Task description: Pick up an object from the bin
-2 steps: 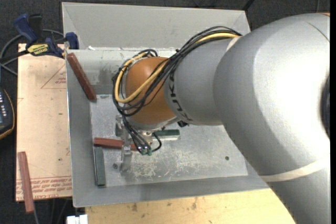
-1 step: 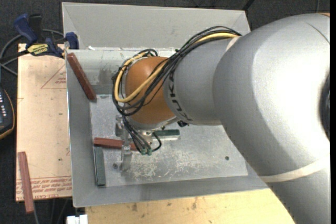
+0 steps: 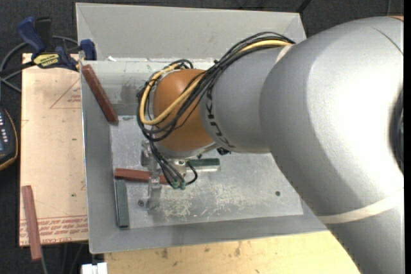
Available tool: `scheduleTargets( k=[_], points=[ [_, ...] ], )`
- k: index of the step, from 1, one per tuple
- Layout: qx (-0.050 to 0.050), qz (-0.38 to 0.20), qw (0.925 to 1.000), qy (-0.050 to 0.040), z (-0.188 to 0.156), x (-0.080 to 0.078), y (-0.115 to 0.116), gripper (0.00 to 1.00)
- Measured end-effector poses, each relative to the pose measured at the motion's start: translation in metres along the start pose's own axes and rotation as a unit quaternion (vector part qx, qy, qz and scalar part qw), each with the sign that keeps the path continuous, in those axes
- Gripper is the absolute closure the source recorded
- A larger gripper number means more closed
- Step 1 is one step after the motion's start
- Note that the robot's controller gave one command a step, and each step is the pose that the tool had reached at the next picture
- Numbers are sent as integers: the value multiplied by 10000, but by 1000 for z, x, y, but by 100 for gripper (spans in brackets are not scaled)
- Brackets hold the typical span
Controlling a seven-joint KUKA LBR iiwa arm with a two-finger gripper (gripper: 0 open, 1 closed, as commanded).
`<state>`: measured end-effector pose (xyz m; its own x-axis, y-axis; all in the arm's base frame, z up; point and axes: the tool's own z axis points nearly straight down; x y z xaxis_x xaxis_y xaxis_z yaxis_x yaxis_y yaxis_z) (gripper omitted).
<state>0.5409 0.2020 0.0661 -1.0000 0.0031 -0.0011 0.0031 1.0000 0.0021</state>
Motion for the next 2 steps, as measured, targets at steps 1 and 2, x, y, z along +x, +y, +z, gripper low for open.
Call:
scheduleTargets(
  k=[1,2],
  points=[
    [-5,3,10000,-14,-2,-1,0,100],
    [-13,7,10000,-41,-99,-4,1,100]
  ],
)
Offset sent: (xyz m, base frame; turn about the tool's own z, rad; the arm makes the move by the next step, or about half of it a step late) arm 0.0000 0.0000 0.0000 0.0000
